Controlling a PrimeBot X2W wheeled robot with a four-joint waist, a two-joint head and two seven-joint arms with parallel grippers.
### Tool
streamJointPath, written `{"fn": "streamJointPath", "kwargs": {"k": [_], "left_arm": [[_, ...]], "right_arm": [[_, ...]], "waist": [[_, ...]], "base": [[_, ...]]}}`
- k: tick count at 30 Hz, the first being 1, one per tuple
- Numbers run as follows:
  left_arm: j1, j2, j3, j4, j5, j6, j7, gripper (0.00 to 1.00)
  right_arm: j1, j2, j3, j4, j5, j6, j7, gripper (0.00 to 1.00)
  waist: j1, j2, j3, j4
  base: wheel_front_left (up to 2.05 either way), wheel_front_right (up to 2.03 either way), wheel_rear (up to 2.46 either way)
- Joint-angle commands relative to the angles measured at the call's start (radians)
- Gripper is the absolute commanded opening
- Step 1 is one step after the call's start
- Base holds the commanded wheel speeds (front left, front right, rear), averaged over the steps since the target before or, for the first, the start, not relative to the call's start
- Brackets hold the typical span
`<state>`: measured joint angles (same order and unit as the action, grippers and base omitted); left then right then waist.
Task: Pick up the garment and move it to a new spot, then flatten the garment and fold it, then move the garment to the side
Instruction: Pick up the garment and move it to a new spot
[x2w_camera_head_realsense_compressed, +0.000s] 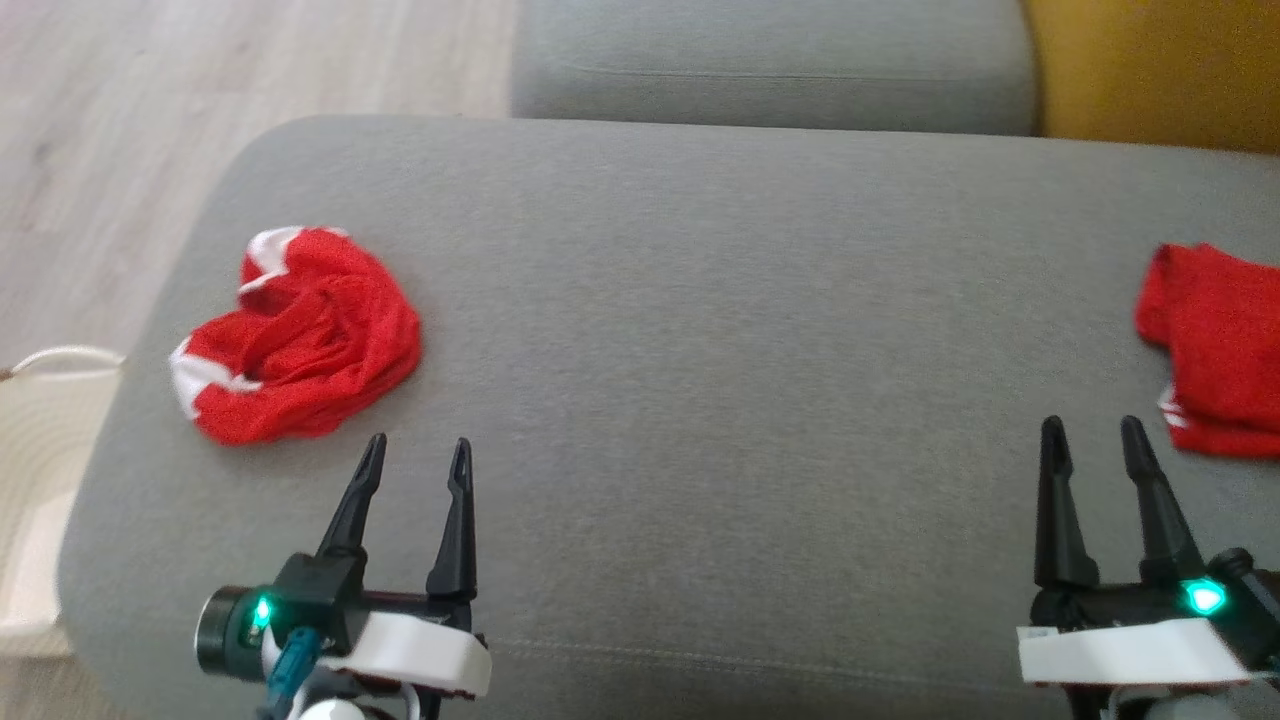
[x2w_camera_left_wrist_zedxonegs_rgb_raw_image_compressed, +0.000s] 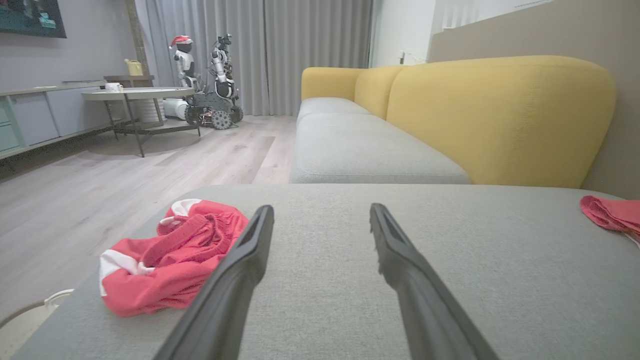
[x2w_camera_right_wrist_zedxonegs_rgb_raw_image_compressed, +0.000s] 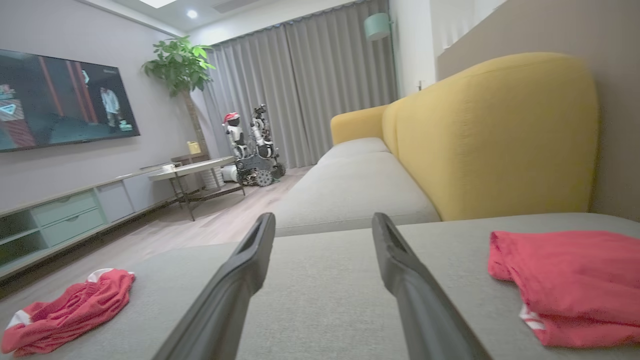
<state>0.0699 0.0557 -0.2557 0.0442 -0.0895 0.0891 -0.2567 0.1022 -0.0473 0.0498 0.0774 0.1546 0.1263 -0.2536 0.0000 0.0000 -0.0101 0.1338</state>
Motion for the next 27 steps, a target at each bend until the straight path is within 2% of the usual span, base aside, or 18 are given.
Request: {"fn": "streamJointPath", "kwargs": {"k": [1, 15, 27], "left_arm": [[-0.048, -0.005, 0.027, -0.041, 0.004, 0.010, -0.005, 1.00], [-0.050, -0.005, 0.023, -0.083, -0.006, 0.024, -0.005, 1.00], [-0.042, -0.005, 0.026, -0.093, -0.005, 0.023, -0.005, 1.00]], "right_arm": [[-0.030, -0.003, 0.036, -0.039, 0.001, 0.004, -0.008, 1.00], [-0.039, -0.003, 0.076, -0.029, -0.004, 0.004, -0.008, 1.00], [-0.032, -0.003, 0.082, -0.020, 0.000, 0.004, -0.008, 1.00]], "waist": [[0.0000, 0.0000, 0.005, 0.046], [0.0000, 0.0000, 0.023, 0.281], [0.0000, 0.0000, 0.021, 0.374]], "base": [[0.00, 0.00, 0.00], [0.00, 0.00, 0.00], [0.00, 0.00, 0.00]]}}
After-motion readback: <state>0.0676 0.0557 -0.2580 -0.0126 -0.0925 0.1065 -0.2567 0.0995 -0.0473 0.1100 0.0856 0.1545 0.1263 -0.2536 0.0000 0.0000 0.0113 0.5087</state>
